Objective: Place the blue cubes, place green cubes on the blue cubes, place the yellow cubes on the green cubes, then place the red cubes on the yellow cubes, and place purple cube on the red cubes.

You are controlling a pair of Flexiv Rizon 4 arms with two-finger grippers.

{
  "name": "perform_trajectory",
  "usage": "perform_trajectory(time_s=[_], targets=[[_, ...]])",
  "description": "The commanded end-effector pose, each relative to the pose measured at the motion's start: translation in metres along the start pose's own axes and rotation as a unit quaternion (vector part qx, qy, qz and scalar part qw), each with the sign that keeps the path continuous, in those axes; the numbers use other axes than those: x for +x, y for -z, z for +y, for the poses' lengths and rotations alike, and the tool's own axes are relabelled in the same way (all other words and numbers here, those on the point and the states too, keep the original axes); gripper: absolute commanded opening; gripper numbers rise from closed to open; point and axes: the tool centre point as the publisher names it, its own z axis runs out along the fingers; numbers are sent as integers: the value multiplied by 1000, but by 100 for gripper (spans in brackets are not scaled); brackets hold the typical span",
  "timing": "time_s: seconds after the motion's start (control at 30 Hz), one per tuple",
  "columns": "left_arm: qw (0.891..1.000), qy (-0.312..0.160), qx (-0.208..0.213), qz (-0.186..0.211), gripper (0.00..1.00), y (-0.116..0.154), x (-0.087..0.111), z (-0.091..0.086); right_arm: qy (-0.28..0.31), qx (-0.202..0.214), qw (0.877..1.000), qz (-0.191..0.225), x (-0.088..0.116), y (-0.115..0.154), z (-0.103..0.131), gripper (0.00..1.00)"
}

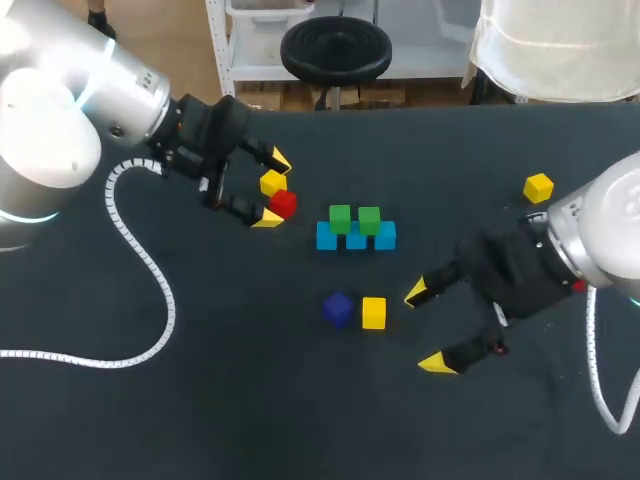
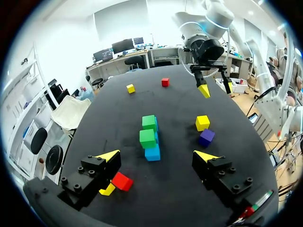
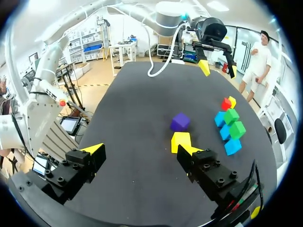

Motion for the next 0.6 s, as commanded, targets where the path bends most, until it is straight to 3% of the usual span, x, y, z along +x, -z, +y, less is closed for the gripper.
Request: perform_trajectory(time_s=[0.03,0.6], targets=[[1000,1,3,3,100,0,0,2,-1,-3,1000,10,-1,-11,-5,100],[1000,1,3,3,100,0,0,2,16,-12,1000,9,2,-38,-36,100]])
